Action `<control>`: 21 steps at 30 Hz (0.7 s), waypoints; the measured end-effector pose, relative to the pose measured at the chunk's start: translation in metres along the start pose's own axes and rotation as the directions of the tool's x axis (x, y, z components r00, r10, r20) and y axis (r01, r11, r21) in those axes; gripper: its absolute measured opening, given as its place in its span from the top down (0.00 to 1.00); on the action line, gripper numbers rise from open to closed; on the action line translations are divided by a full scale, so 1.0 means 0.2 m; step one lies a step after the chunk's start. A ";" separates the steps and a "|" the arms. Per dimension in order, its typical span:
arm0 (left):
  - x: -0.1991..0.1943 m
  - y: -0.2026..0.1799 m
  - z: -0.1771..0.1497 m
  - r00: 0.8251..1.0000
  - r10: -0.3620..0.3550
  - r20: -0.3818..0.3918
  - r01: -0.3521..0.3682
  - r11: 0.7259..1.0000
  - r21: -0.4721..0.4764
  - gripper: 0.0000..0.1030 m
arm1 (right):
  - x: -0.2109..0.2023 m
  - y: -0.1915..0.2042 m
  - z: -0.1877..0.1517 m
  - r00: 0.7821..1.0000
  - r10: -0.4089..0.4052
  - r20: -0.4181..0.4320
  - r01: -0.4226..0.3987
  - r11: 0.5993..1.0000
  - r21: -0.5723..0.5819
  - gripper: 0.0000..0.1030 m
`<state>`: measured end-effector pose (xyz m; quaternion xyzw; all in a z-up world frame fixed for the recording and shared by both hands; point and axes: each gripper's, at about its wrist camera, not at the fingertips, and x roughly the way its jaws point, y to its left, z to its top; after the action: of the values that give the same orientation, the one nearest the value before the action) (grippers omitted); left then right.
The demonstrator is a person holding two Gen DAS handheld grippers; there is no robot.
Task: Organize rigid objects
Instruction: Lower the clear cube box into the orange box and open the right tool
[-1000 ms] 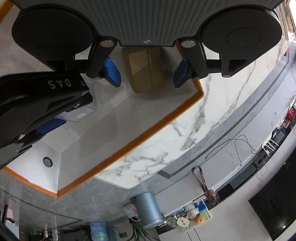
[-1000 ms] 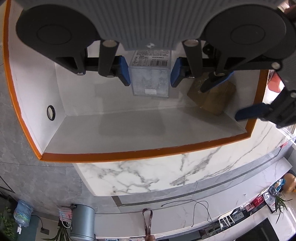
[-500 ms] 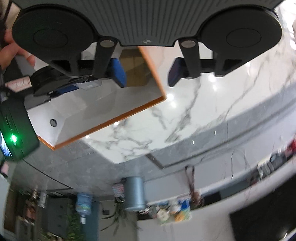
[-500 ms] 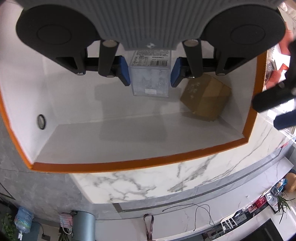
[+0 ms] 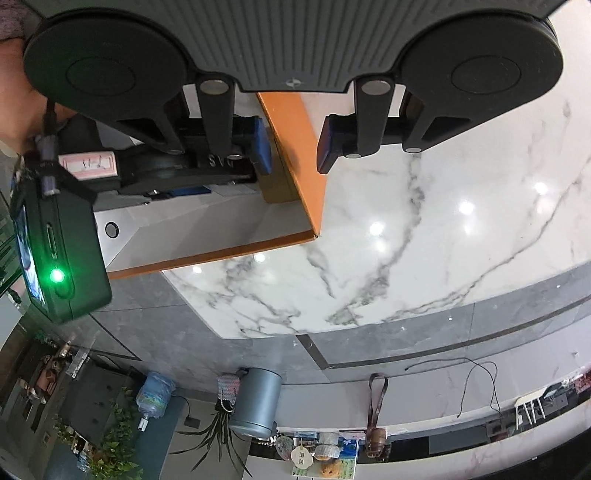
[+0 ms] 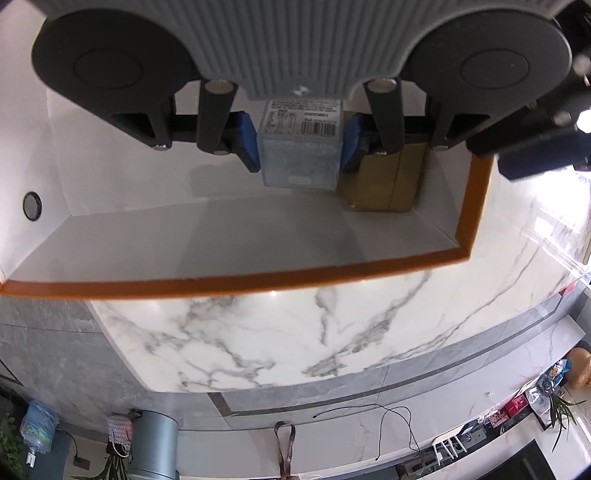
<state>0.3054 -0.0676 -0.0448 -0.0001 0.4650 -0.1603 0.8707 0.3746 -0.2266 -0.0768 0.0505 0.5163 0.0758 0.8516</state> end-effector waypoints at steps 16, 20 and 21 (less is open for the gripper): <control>-0.05 0.02 -0.07 1.000 -0.026 0.009 0.026 0.999 -0.041 0.68 | 0.04 0.00 -0.08 0.997 -0.003 -0.071 0.002 1.000 -0.021 0.53; -0.07 0.01 -0.07 1.000 -0.027 0.015 0.028 0.999 -0.043 0.68 | 0.03 0.00 -0.10 0.996 -0.002 -0.084 0.001 1.000 -0.016 0.51; -0.07 0.01 -0.08 1.000 -0.027 0.015 0.028 0.999 -0.044 0.68 | 0.02 0.01 -0.10 0.997 -0.007 -0.083 0.005 1.000 -0.025 0.47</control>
<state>0.2861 -0.0597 -0.0418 -0.0269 0.4620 -0.1622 0.8715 0.3582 -0.2243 -0.0886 0.0353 0.5505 0.0818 0.8301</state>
